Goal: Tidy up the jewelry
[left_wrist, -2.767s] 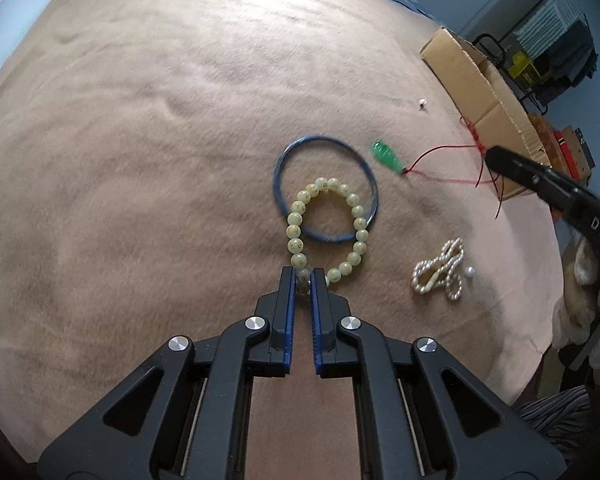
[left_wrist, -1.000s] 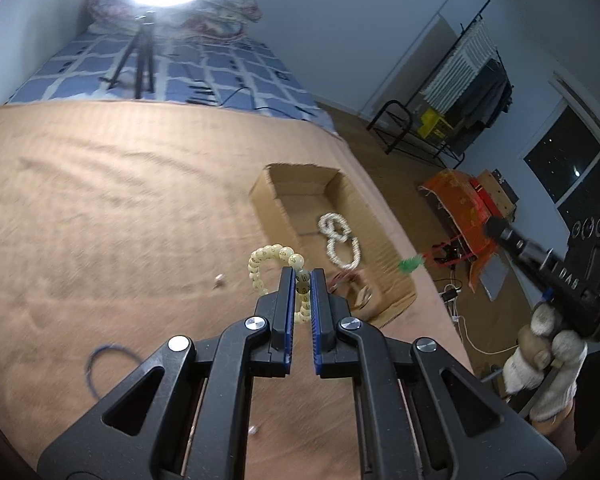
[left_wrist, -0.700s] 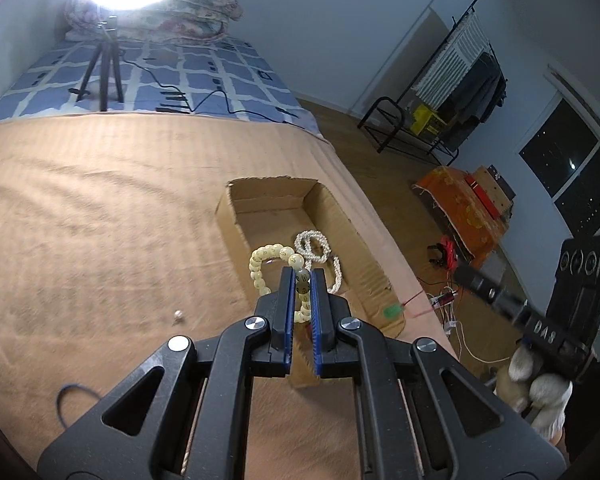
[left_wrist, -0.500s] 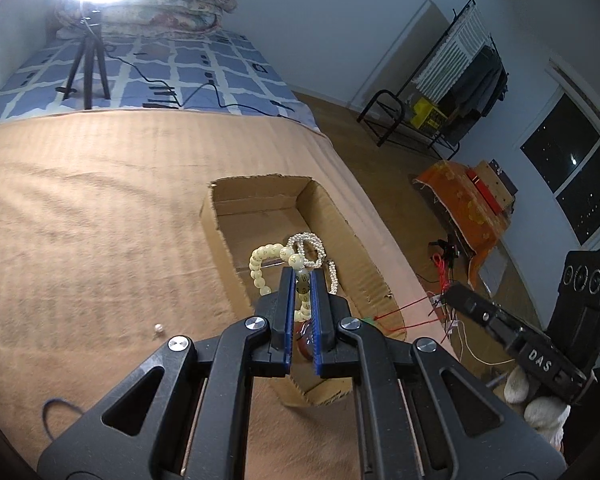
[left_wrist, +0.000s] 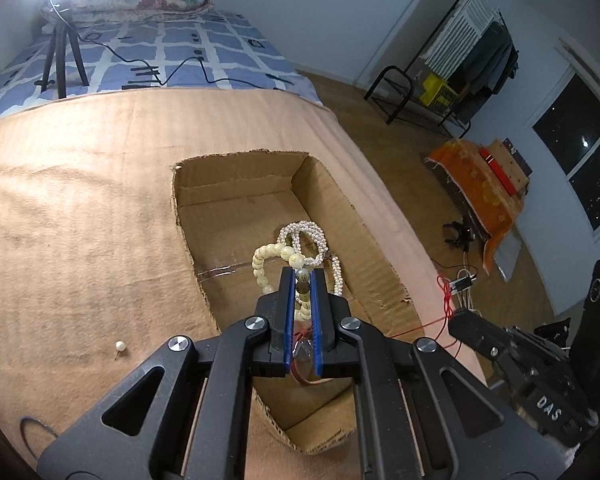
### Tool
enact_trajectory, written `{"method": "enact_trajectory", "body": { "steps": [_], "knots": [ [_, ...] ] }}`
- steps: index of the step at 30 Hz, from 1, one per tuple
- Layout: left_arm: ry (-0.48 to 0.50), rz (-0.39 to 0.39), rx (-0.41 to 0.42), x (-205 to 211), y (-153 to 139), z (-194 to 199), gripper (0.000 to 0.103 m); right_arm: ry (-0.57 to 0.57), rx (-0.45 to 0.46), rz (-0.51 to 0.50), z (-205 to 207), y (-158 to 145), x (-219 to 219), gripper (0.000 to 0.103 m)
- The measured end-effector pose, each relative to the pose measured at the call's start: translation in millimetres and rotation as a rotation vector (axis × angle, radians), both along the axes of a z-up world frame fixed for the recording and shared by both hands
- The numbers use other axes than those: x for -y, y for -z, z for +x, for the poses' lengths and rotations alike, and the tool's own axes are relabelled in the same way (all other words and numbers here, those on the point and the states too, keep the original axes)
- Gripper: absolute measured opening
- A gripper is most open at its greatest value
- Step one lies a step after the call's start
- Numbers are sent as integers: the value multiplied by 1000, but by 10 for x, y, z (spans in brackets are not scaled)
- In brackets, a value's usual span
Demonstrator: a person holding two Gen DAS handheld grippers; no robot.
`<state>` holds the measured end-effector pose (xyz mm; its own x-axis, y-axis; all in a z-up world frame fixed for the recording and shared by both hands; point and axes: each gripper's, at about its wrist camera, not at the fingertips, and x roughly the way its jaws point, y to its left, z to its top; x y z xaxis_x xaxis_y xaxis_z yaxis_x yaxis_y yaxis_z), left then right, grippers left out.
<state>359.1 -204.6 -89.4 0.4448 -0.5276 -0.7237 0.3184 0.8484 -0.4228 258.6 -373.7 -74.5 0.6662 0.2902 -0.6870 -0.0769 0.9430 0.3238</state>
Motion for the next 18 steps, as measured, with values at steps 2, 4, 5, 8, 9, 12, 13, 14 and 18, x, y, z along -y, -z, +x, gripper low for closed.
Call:
{"method": "enact_trajectory", "body": {
  "steps": [2,4,5,8,9,12,13,14,18],
  "knots": [
    [-1,10,-4,40,33,21,5,2,-10,-7,11,35,-4,0],
    [1,22,-8,81,64,45,5,4,-17,-11,22,63,-1,0],
    [2,29,-10,98,80,56,5,5,-20,-12,27,68,0,0],
    [1,49,-13,126,127,93,5,11,-29,-21,44,92,4,0],
    [2,57,-14,139,142,100,5,13,-34,-25,47,105,11,0],
    [9,84,-16,189,181,119,5,21,-47,-30,56,144,24,0],
    [11,91,-17,204,192,121,5,23,-52,-32,59,159,29,0],
    [12,99,-19,216,210,122,5,23,-55,-34,68,166,29,0],
    [9,111,-27,235,262,137,5,21,-62,-47,74,181,16,0]
  ]
}}
